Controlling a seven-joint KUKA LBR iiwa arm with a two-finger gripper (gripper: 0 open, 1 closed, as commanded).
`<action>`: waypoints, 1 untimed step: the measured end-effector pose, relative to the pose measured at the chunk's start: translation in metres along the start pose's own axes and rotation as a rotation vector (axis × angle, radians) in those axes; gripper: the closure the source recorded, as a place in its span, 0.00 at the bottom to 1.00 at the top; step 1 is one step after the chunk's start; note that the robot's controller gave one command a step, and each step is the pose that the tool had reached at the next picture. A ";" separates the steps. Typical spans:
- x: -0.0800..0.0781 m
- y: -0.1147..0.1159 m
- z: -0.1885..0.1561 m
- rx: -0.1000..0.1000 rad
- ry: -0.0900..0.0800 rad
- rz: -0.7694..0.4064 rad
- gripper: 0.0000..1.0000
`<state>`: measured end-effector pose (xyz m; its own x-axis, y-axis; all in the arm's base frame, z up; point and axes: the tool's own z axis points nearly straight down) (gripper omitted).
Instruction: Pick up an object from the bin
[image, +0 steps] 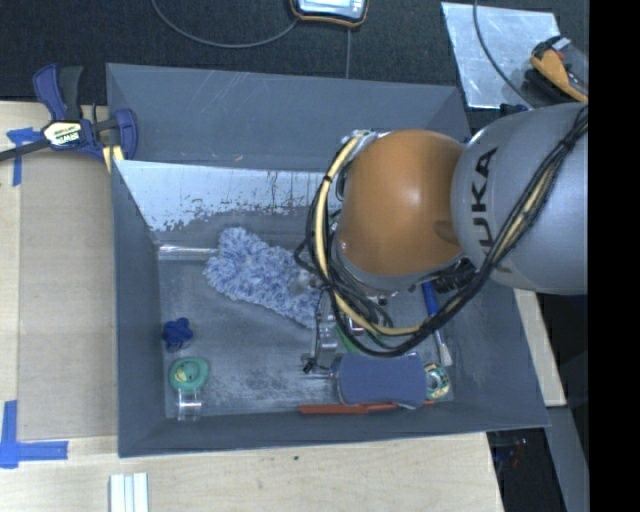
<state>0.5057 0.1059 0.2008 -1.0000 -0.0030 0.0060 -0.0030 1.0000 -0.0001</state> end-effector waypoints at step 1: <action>-0.002 -0.001 -0.005 -0.001 -0.009 0.003 0.00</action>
Offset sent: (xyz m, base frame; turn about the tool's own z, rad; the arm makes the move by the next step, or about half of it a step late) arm 0.1161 -0.0252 -0.1308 -0.0120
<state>0.5075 0.1052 0.2055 -1.0000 0.0003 -0.0030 0.0003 1.0000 0.0009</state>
